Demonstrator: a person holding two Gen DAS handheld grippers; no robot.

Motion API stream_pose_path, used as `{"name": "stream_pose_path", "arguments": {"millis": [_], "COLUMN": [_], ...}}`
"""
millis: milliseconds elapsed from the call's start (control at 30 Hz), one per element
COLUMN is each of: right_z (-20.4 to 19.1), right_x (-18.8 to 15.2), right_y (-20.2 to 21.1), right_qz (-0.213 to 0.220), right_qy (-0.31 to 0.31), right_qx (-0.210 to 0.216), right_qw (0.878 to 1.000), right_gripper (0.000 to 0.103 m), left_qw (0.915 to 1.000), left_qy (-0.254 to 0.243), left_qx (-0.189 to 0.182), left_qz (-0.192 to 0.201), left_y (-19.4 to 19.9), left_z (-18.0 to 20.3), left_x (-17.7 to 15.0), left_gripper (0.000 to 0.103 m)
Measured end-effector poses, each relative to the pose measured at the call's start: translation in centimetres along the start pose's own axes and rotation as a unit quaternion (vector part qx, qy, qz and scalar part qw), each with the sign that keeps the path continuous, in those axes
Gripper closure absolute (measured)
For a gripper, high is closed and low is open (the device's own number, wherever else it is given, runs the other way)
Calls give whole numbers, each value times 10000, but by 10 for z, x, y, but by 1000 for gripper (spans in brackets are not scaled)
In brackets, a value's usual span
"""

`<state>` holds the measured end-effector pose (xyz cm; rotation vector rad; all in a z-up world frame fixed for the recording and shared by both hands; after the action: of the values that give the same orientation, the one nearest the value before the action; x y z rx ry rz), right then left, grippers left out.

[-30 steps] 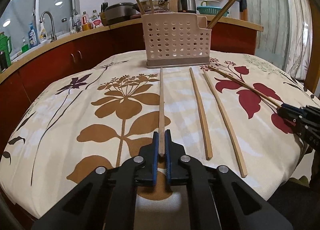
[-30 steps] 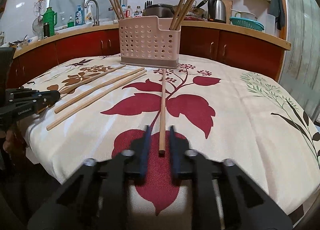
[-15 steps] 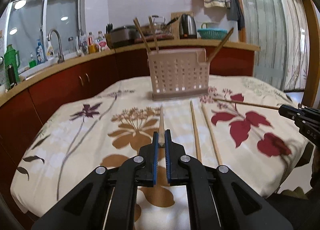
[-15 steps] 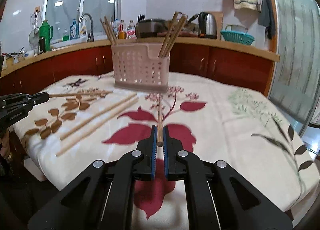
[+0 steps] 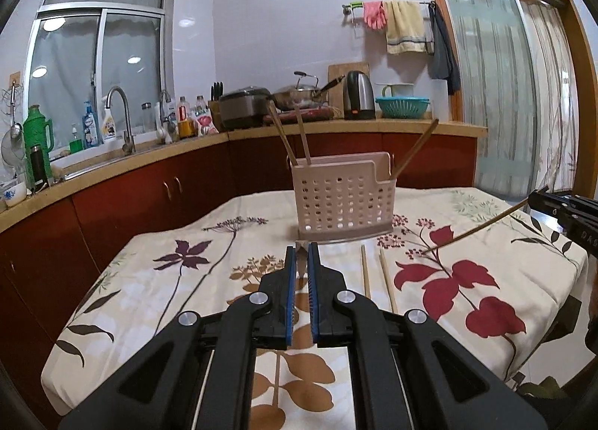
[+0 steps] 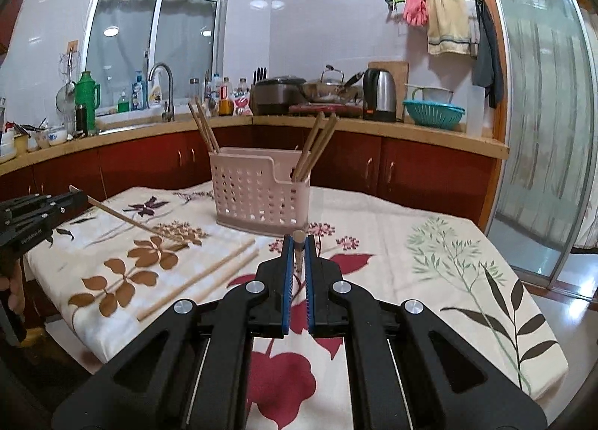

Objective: Organize utensils
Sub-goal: 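Lift both held chopsticks and carry them above the pink caddy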

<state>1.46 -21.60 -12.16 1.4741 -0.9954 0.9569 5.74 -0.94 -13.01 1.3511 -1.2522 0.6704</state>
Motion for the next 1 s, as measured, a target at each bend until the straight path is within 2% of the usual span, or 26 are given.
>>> {"name": "stream_pose_path", "arguments": {"millis": [533, 1000], "right_z": [-10, -18], "right_x": [27, 60], "right_y": [2, 1], "right_qz": [214, 483], "right_qy": [-105, -178], "right_qx": [204, 415], "right_qw": [9995, 9978], "right_gripper": [97, 97], "left_qw": [9989, 9968], "left_qy": [131, 259], "left_qx": [107, -173], "left_qz": [439, 742], "left_y": [8, 11], "left_z": [-15, -23], "left_x": [27, 60], "left_gripper": [96, 96]}}
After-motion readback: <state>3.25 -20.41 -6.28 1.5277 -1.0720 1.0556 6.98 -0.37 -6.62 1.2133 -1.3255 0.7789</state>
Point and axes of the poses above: each gripper's, at about its wrist camera, not at the fingertips, and y roughly against the way its jaws point, z to its right, x to its top, the point moved 2 cm from there along -y, roughly the way its jaws point, and after that the axes turned 8 degrees about -y, right-handed, at the moved point
